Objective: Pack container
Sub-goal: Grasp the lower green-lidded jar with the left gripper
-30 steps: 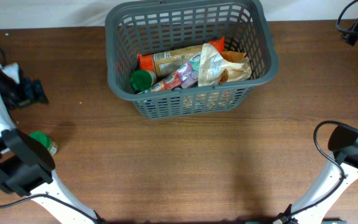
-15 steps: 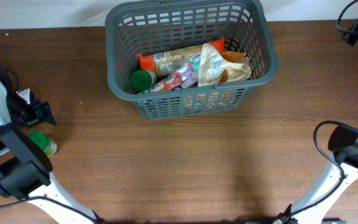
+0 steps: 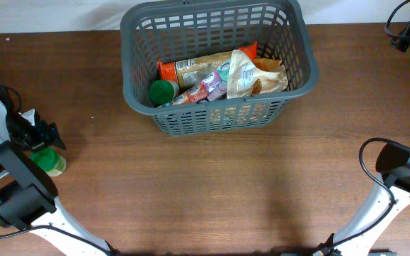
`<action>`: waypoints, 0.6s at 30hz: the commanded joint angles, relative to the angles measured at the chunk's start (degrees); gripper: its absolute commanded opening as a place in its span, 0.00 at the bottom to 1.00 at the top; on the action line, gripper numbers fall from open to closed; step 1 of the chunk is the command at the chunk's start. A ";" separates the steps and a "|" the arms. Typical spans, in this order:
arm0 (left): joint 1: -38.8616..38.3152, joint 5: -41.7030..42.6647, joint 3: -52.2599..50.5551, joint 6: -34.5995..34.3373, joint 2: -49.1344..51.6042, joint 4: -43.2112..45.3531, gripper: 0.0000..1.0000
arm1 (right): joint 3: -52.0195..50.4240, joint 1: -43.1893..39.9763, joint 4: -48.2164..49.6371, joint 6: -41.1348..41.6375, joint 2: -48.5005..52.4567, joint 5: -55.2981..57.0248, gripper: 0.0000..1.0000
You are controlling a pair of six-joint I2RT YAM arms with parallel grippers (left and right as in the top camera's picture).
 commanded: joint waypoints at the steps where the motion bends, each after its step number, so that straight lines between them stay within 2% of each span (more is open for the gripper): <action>1: 0.24 -0.09 -0.63 -0.55 0.35 -0.07 0.83 | 0.07 0.17 -0.33 0.00 0.50 -0.48 0.99; 8: 0.24 -4.22 -0.66 -1.90 0.37 0.72 0.83 | 0.07 0.15 -0.33 -0.02 0.50 -0.48 0.99; 15: 0.24 -4.13 -1.57 -2.03 0.42 1.60 0.81 | 0.07 0.15 -0.33 0.00 0.50 -0.48 0.99; 18: 0.24 -3.76 -5.09 -2.03 0.42 4.46 0.81 | 0.07 0.17 -0.33 0.00 0.50 -0.48 0.99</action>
